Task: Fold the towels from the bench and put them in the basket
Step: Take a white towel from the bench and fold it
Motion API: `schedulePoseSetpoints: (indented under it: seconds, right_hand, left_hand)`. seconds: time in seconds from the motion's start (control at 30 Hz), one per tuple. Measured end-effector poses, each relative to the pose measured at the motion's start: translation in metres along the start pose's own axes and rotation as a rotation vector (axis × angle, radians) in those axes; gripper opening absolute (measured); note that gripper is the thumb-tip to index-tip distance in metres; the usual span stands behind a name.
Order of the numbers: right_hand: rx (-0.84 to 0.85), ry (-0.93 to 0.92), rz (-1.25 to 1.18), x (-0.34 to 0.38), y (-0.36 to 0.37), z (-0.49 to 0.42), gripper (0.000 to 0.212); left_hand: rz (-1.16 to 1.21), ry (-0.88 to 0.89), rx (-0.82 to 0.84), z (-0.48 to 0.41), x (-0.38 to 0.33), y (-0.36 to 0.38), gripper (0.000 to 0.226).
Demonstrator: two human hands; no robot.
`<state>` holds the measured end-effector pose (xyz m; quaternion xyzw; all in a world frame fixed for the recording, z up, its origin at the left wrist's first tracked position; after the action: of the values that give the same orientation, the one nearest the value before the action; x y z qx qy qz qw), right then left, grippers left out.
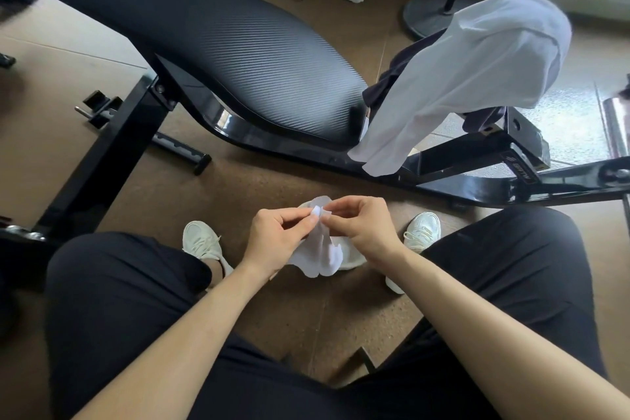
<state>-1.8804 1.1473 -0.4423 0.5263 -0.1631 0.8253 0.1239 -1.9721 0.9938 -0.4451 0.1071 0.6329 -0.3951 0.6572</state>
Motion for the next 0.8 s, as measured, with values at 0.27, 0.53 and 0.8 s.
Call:
schedulePoseSetpoints:
  seconds: [0.27,0.53,0.8]
  right_hand:
    - [0.203,-0.001,-0.058,0.003,0.012,0.002,0.038]
    - [0.108,-0.192,0.186,0.007,0.006,0.000,0.014]
    - [0.073,-0.210,0.536,0.005,0.006,-0.010,0.008]
  left_hand:
    - [-0.205,0.078,-0.034,-0.001,0.000,-0.007,0.035]
    - [-0.166,0.156,-0.031,0.001,-0.005,-0.012,0.016]
    - [-0.145,0.249,0.040,0.002,-0.006,-0.019,0.012]
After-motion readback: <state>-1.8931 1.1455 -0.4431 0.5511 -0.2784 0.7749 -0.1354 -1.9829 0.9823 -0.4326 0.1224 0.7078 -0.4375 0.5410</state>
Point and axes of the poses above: each hand's wrist, its own z-axis away from the middle knuckle, its own y-axis out of the palm, x = y × z, the point moved 4 cm from there along -z, towards the middle knuckle, and after that the axes turned 6 degrees about x, right-handed, at the moved point
